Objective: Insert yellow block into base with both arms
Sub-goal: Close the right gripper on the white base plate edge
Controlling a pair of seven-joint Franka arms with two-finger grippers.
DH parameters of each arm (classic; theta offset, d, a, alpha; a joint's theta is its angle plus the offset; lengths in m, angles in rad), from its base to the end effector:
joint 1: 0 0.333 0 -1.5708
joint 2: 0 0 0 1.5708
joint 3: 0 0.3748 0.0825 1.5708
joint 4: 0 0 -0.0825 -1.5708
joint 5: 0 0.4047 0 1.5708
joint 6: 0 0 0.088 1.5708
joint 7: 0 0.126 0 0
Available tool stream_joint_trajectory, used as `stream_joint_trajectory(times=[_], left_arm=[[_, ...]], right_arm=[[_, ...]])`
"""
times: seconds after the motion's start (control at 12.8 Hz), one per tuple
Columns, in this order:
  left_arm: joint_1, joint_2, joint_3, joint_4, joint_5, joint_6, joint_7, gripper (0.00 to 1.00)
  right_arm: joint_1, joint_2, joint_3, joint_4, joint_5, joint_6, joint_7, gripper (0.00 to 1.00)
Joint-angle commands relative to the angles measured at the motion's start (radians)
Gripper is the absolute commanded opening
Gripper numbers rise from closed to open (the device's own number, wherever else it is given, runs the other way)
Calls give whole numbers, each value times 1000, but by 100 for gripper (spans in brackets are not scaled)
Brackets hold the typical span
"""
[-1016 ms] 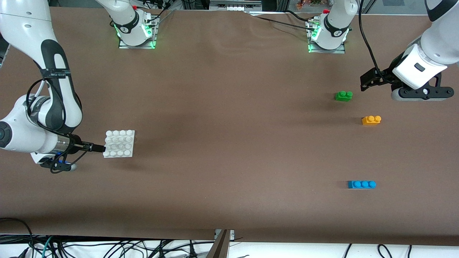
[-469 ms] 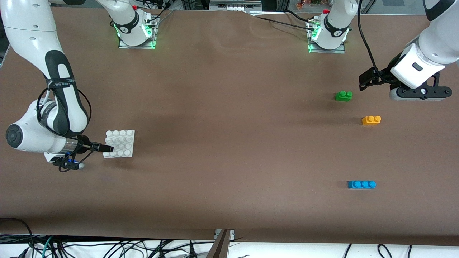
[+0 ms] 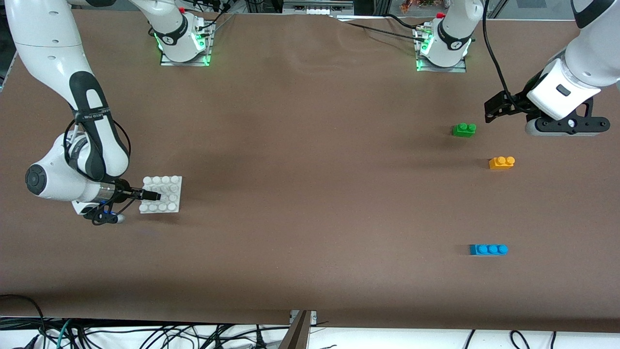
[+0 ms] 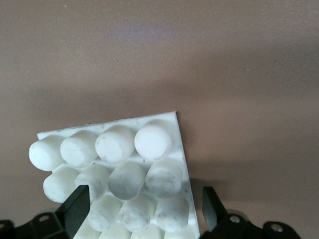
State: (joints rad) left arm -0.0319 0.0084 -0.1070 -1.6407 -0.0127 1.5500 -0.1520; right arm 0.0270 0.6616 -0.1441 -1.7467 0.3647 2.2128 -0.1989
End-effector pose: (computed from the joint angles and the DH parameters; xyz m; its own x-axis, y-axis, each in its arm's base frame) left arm 0.5650 -0.0804 0.6236 0.9949 0.0134 -0.0998 0.0133 -0.9999 -0.0016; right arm 0.6903 -0.0550 0.1965 0.9790 -0.1247 -0.1613 -0.1551 -0.9690 -0.1924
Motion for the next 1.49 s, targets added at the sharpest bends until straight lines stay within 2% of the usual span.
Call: stream_joint_trajectory(times=[0.0,0.94,1.09,1.25,1.41], left_arm=[[-5,-2,-23,19,25,-16,-11,100],[-2,-4,-20,19,23,-39,-12,100],[-2,-4,-22,19,23,-41,-12,100],[-2,-4,-22,19,23,-44,-12,100],[-2,-4,-22,19,23,-44,-12,100]], right_arm=[[-10,-17,5,-24,23,5,-66,100],[-28,-16,6,-25,26,-30,-128,98],[-28,-16,6,-25,26,-30,-128,90],[-25,-16,8,-25,26,-35,-128,77],[-24,-16,9,-25,26,-39,-128,71]])
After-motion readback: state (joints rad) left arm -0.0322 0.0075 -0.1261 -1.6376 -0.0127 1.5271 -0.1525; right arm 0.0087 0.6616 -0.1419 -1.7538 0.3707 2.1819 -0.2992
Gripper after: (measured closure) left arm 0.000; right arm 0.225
